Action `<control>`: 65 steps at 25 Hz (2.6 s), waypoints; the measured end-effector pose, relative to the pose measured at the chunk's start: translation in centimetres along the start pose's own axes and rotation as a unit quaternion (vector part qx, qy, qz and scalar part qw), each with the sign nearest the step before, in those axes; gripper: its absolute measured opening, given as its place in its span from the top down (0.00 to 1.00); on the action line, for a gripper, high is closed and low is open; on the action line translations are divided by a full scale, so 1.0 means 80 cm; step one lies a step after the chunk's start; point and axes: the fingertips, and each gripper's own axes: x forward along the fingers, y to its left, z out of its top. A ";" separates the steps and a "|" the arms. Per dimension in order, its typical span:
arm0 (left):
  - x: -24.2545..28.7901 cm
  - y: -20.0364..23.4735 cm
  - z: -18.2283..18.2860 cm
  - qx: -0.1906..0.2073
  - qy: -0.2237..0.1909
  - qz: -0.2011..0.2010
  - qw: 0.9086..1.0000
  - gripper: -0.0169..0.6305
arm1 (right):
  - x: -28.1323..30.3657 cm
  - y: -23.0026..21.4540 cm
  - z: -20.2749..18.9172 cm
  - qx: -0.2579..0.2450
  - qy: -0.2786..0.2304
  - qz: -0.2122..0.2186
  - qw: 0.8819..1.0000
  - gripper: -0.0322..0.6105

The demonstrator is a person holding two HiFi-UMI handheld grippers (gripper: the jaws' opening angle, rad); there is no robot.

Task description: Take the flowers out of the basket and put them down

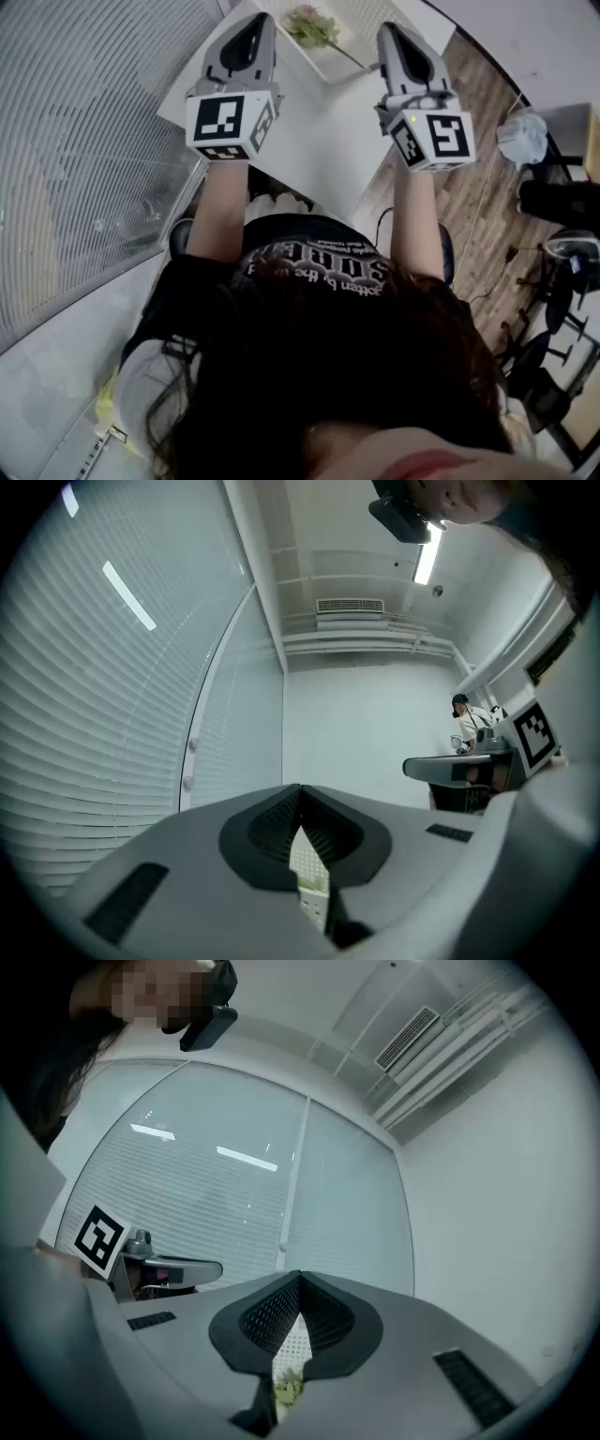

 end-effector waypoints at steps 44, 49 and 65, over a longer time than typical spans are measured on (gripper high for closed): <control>0.083 0.095 -0.017 0.003 0.004 -0.043 0.999 0.97 | 0.148 -0.020 -0.022 0.011 0.024 0.025 0.999 0.90; 0.097 0.108 -0.022 0.006 0.008 -0.047 0.999 0.97 | 0.170 -0.025 -0.035 0.020 0.030 0.034 0.999 0.90; 0.137 0.128 -0.034 0.006 0.013 -0.076 0.997 0.97 | 0.230 -0.039 -0.137 -0.001 0.157 0.078 0.985 0.53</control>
